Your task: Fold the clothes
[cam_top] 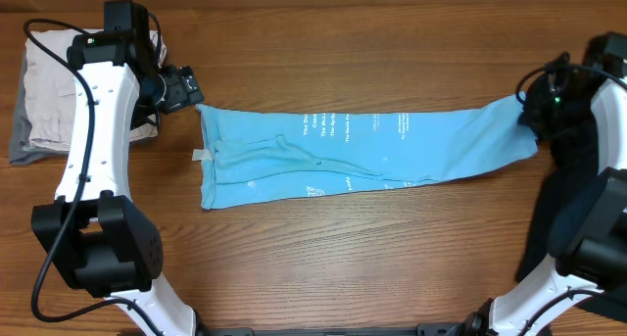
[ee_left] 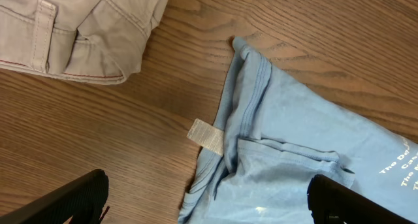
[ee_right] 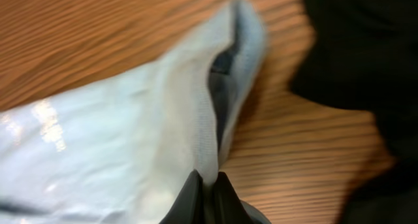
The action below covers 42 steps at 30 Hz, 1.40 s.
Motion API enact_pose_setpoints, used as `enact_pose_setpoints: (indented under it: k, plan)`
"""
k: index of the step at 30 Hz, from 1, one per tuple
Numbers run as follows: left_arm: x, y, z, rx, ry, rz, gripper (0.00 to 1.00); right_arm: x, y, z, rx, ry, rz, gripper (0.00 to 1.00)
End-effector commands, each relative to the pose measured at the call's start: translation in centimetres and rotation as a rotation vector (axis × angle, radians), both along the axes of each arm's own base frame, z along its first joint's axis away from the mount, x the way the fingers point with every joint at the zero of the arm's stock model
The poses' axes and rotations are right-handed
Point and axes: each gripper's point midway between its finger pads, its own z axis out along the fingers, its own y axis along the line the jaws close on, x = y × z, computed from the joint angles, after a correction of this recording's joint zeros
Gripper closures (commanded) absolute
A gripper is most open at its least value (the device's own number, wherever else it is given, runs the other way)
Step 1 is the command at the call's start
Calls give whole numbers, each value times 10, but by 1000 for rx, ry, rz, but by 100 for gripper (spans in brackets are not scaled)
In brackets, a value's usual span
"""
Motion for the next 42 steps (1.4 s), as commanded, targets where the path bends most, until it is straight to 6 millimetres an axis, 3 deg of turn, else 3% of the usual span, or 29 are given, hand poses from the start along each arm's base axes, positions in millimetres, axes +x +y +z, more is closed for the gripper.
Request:
enact_pose_setpoints:
  k: [1, 5, 9, 16, 33, 42]
  plan:
    - [-2, 4, 0, 12, 1, 10, 0, 9, 39, 43, 3, -98, 101, 96]
    - [-2, 4, 0, 12, 1, 10, 0, 2, 86, 56, 10, -92, 212, 96]
    - [-2, 4, 0, 12, 1, 10, 0, -9, 136, 55, 37, -55, 322, 96]
    - [-2, 4, 0, 12, 1, 10, 0, -22, 205, 56, 94, -14, 386, 96]
    - [-2, 4, 0, 12, 1, 10, 0, -29, 314, 58, 169, -70, 456, 96]
    - [-2, 4, 0, 12, 1, 10, 0, -40, 348, 33, 170, -51, 541, 96]
